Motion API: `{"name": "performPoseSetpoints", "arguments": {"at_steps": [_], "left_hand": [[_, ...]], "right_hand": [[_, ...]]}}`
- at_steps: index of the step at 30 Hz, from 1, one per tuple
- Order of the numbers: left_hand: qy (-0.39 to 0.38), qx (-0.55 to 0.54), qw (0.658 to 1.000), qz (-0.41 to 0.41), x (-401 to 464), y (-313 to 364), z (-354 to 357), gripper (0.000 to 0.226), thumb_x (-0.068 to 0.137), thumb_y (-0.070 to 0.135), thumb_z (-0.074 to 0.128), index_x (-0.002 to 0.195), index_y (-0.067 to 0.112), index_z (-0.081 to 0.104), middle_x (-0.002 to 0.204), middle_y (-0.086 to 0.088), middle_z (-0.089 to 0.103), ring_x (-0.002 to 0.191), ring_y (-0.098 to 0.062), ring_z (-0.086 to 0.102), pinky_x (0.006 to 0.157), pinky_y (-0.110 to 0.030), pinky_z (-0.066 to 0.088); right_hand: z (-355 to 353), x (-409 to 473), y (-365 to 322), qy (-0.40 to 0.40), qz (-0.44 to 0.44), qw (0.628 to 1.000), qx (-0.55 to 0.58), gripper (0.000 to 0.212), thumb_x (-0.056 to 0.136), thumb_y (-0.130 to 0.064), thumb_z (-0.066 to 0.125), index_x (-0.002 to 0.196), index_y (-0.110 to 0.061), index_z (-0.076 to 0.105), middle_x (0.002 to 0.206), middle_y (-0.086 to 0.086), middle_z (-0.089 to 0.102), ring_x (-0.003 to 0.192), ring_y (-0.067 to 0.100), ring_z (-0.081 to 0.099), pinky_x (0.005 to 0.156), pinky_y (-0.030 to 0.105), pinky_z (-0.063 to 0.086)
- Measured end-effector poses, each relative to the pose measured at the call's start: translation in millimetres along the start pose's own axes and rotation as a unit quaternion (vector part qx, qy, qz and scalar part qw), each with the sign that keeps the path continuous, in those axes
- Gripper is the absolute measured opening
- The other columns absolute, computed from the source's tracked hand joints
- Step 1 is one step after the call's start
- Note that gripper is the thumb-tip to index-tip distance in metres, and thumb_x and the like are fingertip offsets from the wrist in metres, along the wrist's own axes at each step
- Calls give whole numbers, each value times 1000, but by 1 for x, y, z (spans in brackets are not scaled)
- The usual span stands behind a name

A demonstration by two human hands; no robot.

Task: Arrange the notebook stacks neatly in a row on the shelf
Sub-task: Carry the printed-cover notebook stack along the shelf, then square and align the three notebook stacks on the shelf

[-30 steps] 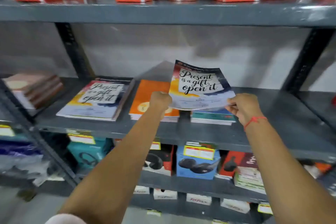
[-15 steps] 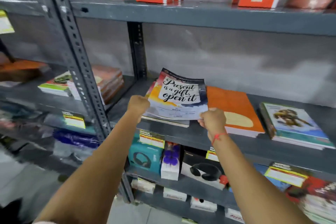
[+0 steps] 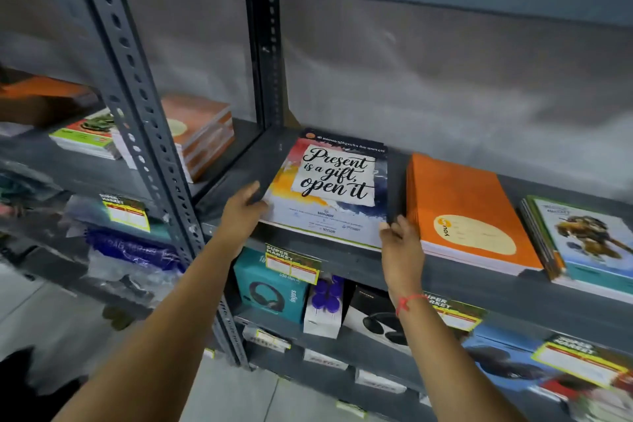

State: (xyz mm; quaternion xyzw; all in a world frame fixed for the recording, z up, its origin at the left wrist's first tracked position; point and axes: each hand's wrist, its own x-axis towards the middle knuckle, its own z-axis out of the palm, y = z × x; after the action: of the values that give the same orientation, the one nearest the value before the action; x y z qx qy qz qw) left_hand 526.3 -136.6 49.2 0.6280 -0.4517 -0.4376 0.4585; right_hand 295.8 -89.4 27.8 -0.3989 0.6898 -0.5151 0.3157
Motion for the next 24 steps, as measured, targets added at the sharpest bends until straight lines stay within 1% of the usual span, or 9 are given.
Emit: {"name": "performPoseSetpoints", "arguments": {"at_steps": [2,5,9,13,16,17,19,21,24], "left_hand": [[-13,-90,996,-10,0,-8,5,50,93,8,46,142,2,34,152,-17,30,140,-34,31,117,-44,20],[-4,-141,990,-23,0,-16,17,46,95,16,43,141,13,38,152,-2,36,139,-18,34,114,-33,21],[-18,-146,989,-1,2,-22,17,44,95,16,44,139,16,42,151,0,38,138,-15,34,108,-25,22],[-85,-125,988,22,3,-24,-3,51,90,7,52,139,16,42,140,6,50,128,-13,47,115,-32,28],[-158,-122,979,45,6,-34,-19,55,87,-5,51,135,19,44,111,19,66,103,3,62,97,-19,46],[-169,-127,976,45,8,-37,-23,56,86,-9,49,134,18,44,107,19,69,99,5,64,89,-13,50],[-177,-139,974,39,13,-39,-26,58,85,-13,47,134,17,43,111,13,68,100,3,63,83,-12,52],[-173,-147,973,41,17,-40,-24,60,84,-15,47,136,13,41,120,6,63,107,-4,58,87,-16,49],[-163,-147,975,44,22,-45,-22,59,83,-16,47,135,11,43,106,17,71,101,1,62,82,-11,52]], "right_hand": [[3,-1,-3,-15,7,999,41,53,95,-28,42,144,-12,31,149,4,39,138,22,35,107,24,25],[17,-8,-2,-73,17,995,73,57,96,-38,35,148,-20,19,145,-6,37,139,21,30,111,27,25],[30,-14,2,-110,0,989,104,62,95,-39,37,149,-22,12,158,-4,16,142,11,20,116,27,16],[18,-10,12,-154,-14,982,111,76,87,-43,51,149,-28,11,151,-14,30,131,-4,31,107,18,25],[2,-5,24,-212,-50,973,80,90,79,-30,67,149,-26,11,113,-52,48,103,-31,45,89,-1,39],[-1,-3,27,-224,-50,971,68,91,78,-22,69,149,-26,12,102,-55,50,103,-28,48,93,3,41],[-4,0,33,-223,-45,972,66,90,77,-12,70,148,-24,16,102,-52,51,109,-19,49,105,19,39],[-3,2,34,-209,-47,974,73,85,78,-7,69,147,-21,22,107,-49,50,108,-20,51,106,21,39],[1,4,36,-183,-42,979,85,79,78,-6,68,145,-17,28,112,-41,53,107,-20,53,105,24,41]]}}
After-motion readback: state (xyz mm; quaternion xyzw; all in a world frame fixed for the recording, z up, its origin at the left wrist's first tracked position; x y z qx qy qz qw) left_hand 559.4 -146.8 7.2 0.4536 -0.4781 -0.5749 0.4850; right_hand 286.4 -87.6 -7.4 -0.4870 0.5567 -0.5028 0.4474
